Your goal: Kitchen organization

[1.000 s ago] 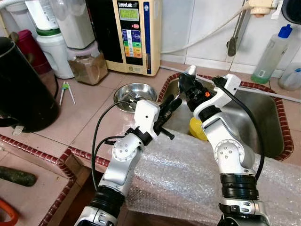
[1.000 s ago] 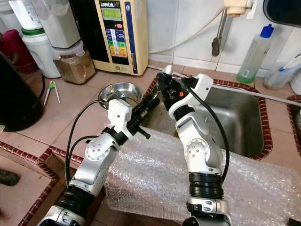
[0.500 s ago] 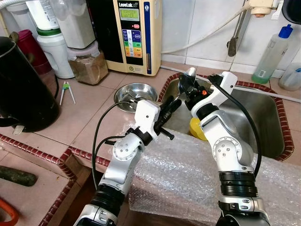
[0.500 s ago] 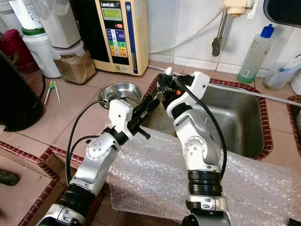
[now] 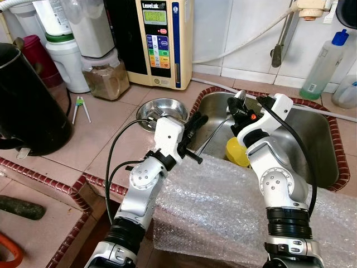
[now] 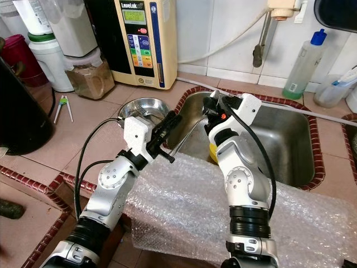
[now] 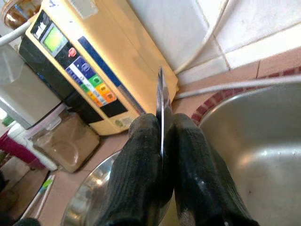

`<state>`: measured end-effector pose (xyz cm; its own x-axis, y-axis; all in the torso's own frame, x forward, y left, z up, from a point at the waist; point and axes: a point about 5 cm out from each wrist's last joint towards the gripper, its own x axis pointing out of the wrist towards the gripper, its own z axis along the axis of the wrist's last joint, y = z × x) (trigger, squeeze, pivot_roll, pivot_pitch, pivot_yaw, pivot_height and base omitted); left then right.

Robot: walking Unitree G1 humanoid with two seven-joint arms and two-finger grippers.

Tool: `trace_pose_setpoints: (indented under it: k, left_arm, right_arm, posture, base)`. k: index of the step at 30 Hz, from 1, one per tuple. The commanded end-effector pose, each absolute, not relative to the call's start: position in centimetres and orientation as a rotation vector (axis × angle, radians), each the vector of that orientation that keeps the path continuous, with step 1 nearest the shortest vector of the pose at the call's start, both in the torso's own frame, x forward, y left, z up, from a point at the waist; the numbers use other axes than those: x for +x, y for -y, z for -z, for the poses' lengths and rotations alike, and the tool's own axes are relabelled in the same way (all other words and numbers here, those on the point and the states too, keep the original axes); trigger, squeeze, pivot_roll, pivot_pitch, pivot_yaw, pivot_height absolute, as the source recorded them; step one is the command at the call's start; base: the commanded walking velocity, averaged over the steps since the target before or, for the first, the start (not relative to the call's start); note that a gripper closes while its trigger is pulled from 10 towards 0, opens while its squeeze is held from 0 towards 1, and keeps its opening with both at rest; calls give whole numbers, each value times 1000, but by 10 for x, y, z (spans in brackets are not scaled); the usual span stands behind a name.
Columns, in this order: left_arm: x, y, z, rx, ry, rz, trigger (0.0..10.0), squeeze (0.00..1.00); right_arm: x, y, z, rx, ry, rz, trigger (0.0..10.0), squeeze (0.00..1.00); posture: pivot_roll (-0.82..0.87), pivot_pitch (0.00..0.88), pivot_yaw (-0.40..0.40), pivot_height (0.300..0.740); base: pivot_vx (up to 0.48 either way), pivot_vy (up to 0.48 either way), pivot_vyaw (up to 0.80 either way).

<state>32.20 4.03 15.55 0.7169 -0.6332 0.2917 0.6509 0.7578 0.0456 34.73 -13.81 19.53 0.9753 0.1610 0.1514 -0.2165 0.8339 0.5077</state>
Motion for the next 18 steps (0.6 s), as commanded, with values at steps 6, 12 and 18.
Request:
trace_pose_setpoints:
  k: [6,12,18]
  left_arm:
    - [328,-43,-146,-41,185,793,10000,1000]
    - [329,-52,-137,19,110,841,10000,1000]
    - [329,-60,-127,81,33,886,10000,1000]
  right_arm:
    - [358,182,-214,259,264,125,0,0]
    - [362,227,-187,310,184,421,0,0]
    - [360,241,-155,404,84,557,0,0]
  posture:
    - [-57,30,75,740]
    - [-44,24,79,740]
    - [-36,26,79,740]
  base:
    - [0,0,0]
    - [0,0,0]
    - [0,0,0]
